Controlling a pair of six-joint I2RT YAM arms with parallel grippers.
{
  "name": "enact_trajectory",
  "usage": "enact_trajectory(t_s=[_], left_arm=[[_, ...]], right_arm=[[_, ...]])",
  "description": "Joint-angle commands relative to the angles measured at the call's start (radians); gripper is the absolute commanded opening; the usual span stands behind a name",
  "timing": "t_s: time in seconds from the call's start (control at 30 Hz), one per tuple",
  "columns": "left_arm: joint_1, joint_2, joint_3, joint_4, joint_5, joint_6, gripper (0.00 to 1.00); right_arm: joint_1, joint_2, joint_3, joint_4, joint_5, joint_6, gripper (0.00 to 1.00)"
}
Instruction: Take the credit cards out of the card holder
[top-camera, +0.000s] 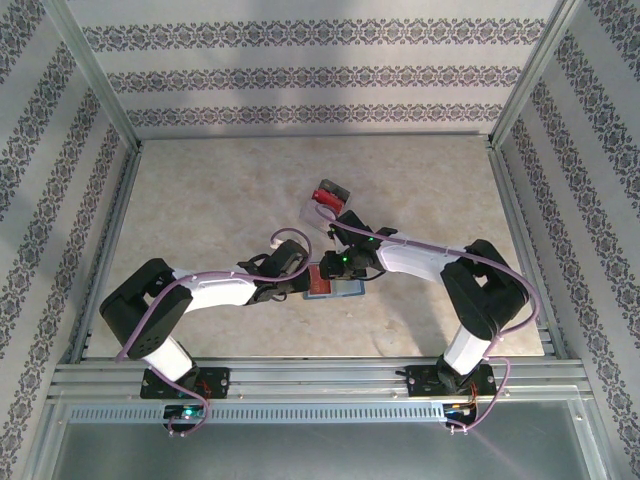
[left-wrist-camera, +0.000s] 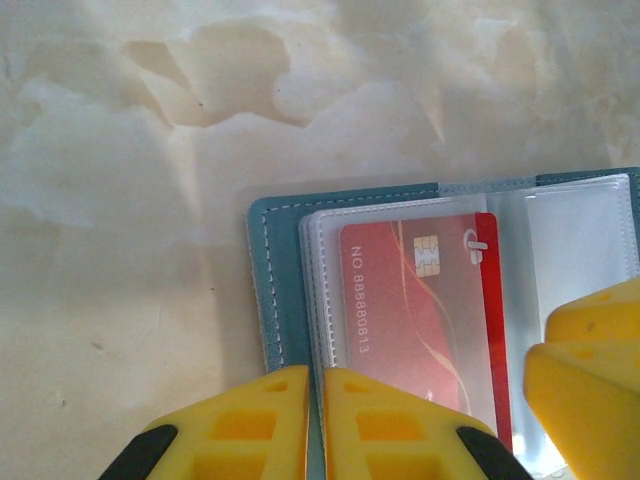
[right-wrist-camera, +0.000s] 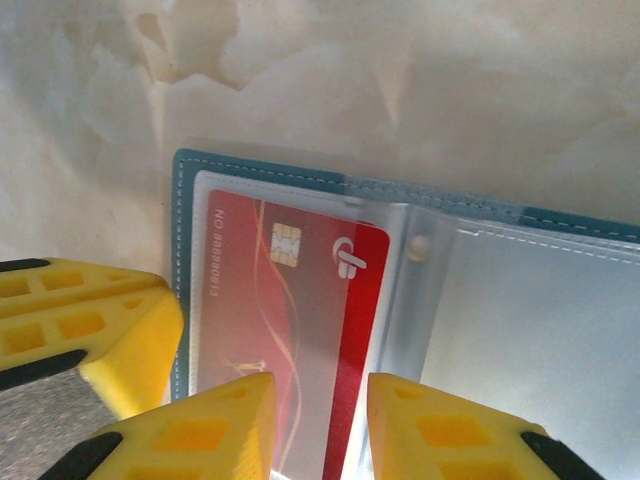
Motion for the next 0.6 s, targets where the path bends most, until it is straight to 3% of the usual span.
enact_trajectory(t_s=[0.0,0.57], left_arm=[[0.008,0.012,0.007,0.030,0.004,0.005,0.12],[0.010,0.028,-0.017,0.034,0.015,-0.015,0.12]], right_arm=[[-0.010,0.019,-0.015,0.018,-0.020,0.016,0.30],[-0.017,0.070,-0.025,0.066,-0.056,0.025,0.31]])
